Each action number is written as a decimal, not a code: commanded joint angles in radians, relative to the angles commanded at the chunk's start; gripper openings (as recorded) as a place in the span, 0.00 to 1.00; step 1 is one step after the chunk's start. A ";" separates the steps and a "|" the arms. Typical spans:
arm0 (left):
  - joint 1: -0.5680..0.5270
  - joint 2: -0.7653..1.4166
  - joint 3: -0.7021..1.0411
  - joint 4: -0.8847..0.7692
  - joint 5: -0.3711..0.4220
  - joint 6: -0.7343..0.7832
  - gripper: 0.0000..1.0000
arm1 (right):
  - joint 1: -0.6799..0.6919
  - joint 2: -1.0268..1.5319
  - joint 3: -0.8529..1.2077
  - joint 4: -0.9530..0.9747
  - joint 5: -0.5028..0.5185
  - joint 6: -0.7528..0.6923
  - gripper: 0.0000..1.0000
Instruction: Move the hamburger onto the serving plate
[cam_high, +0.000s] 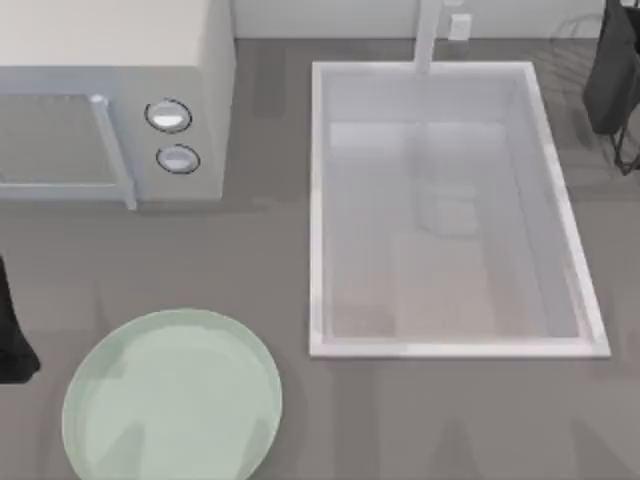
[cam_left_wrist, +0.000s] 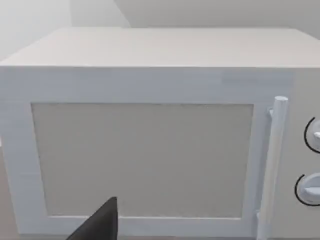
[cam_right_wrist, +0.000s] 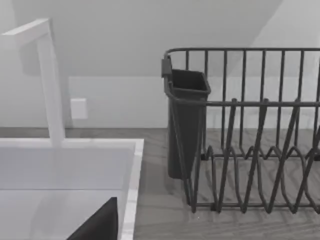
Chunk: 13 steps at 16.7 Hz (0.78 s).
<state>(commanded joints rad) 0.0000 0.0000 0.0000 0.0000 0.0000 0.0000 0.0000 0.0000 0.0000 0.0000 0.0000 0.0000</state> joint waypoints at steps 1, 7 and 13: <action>0.000 0.000 0.000 0.000 0.000 0.000 1.00 | 0.000 0.000 0.000 0.000 0.000 0.000 1.00; 0.035 0.161 0.134 -0.115 -0.005 0.055 1.00 | 0.000 0.000 0.000 0.000 0.000 0.000 1.00; 0.112 0.686 0.456 -0.409 -0.004 0.191 1.00 | 0.000 0.000 0.000 0.000 0.000 0.000 1.00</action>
<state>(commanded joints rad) 0.1120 0.6857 0.4556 -0.4094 -0.0043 0.1912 0.0000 0.0000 0.0000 0.0000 0.0000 0.0000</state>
